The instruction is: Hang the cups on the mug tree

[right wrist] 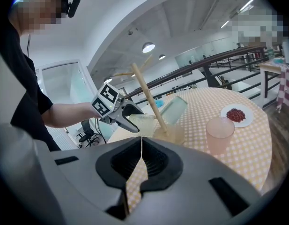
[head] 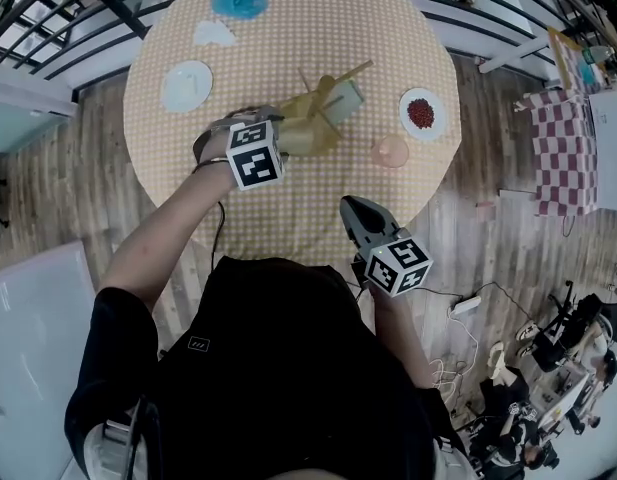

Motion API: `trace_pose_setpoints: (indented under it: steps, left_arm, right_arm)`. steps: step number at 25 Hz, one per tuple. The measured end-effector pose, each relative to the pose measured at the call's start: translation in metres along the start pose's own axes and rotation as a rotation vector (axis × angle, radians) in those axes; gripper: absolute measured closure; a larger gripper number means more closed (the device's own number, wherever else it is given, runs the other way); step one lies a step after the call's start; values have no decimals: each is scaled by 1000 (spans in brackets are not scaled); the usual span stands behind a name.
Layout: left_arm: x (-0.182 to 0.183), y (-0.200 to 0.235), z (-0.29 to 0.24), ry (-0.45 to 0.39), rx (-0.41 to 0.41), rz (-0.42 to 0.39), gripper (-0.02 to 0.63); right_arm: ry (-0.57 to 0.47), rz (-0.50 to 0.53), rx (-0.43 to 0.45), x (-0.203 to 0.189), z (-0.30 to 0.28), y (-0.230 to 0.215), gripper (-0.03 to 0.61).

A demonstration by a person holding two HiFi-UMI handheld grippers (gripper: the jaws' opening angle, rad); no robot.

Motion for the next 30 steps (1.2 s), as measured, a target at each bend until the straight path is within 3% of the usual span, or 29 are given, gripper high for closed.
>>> trace_pose_setpoints:
  steps: [20, 30]
  left_arm:
    - [-6, 2, 5, -33, 46, 18, 304]
    - [0, 17, 33, -82, 160, 43, 297]
  right_arm:
    - [19, 1, 19, -6, -2, 7, 561]
    - [14, 7, 39, -5, 3, 10, 561]
Point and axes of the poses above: the fingertips, and each gripper's own axes: z backward along the fingers, y to its left, x out of its top, the point moved 1 cm from there along z, backward along the fingers, and after that the axes turned 12 degrees about -y, right-handed, at the moved point
